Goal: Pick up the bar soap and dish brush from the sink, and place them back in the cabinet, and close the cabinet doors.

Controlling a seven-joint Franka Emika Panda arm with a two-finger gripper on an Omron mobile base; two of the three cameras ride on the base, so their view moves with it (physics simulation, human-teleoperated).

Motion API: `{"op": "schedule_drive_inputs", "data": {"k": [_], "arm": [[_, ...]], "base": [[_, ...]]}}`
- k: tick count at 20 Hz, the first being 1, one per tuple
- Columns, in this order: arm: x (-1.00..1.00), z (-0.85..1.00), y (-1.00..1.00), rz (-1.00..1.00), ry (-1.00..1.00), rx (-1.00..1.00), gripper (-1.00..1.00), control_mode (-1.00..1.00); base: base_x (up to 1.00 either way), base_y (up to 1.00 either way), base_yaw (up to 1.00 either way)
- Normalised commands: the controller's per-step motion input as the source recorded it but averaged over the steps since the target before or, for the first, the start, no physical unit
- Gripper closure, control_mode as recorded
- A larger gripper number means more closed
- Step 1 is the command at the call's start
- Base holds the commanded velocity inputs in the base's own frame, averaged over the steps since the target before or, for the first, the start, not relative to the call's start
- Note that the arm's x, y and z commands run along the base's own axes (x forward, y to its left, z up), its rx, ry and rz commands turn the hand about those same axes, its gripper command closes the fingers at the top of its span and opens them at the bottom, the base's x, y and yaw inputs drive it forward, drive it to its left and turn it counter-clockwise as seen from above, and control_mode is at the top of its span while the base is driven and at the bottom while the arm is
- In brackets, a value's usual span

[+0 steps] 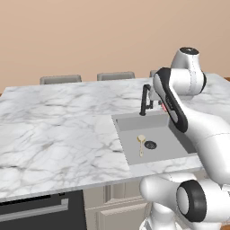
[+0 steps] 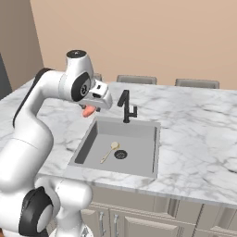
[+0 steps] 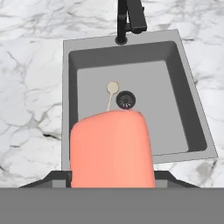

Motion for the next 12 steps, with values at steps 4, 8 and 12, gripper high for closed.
{"op": "schedule_drive_inputs", "data": {"k": [4, 8, 12], "arm": [[0.00, 0.42, 0.06, 0.00, 0.00, 0.00, 1.00, -1.00], [-0.05, 0.13, 0.00, 0.00, 0.00, 0.00, 1.00, -1.00], [-0.14, 0.00, 0.02, 0.00, 0.00, 0.00, 1.00, -1.00]], "base": [[0.00, 0.00, 0.00], [0.00, 0.00, 0.00], [0.00, 0.00, 0.00]]}}
